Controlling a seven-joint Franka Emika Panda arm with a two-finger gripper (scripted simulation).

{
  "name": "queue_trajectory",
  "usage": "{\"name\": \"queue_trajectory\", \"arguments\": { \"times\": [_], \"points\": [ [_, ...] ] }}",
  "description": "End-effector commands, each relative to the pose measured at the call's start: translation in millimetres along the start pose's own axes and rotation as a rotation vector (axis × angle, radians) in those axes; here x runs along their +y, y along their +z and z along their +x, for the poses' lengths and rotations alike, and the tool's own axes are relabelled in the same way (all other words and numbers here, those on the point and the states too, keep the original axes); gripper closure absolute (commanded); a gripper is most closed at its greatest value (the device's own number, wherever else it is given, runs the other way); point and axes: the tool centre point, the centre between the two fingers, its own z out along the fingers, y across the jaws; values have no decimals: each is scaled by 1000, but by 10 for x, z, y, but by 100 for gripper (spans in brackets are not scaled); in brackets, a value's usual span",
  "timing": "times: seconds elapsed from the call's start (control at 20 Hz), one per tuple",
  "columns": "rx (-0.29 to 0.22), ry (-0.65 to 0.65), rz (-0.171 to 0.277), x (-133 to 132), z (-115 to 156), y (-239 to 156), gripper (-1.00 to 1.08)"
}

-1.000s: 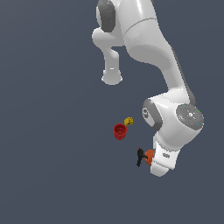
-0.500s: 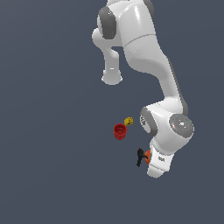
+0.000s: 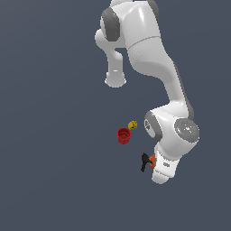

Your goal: Pick up a designated object from a clutter of objects.

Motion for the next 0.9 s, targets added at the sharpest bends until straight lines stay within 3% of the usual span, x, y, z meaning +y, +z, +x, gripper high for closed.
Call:
{"name": "queue_trajectory", "arguments": {
  "times": [0.0,0.45,0.85],
  "points": [
    [1,0,-1,0,5,-4,108],
    [0,0,0,-10,-43,-72,108],
    [-1,0,-1,-52,-243,-396,108]
  ]
}}
